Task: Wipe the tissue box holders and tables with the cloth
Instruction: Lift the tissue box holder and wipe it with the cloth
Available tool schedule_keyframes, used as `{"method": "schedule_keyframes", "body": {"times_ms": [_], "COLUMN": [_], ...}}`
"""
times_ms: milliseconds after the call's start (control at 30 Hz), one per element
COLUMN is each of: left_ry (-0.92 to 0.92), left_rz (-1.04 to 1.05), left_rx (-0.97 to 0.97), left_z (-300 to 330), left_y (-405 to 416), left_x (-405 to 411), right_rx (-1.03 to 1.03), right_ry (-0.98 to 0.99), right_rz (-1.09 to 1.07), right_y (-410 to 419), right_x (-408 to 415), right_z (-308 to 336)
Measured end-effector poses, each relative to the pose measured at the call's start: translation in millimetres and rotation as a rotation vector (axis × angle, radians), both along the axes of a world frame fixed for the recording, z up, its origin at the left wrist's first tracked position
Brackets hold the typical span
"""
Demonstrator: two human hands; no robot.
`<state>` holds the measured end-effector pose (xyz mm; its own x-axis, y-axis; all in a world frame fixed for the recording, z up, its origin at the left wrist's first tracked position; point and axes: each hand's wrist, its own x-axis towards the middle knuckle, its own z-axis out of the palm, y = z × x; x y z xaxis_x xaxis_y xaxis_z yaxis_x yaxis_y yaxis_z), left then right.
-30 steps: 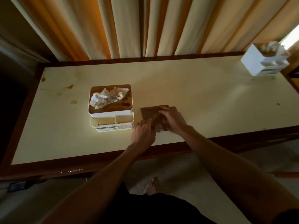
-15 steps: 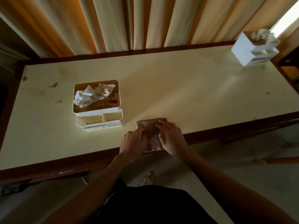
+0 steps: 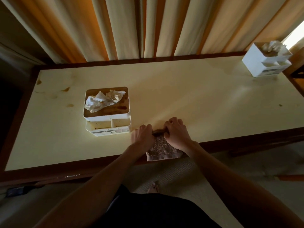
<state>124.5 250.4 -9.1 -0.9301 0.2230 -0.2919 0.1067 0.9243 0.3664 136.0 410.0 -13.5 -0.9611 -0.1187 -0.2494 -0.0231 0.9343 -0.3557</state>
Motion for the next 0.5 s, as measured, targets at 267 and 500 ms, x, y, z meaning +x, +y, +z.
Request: {"method": "schedule_keyframes", "body": {"times_ms": [267, 500], "left_ry": [0.191, 0.211], "left_rz": [-0.088, -0.007], "left_rx": [0.176, 0.491], "left_z": [7.6, 34.4], "left_y": [-16.9, -27.7], "left_x": [5.9, -6.9], "right_rx": [-0.586, -0.795], "right_ry": [-0.062, -0.202], "right_rz": [-0.136, -0.158], "right_y": [9.4, 12.0], "right_x": [3.2, -6.3], "right_z": [11.4, 33.6]}}
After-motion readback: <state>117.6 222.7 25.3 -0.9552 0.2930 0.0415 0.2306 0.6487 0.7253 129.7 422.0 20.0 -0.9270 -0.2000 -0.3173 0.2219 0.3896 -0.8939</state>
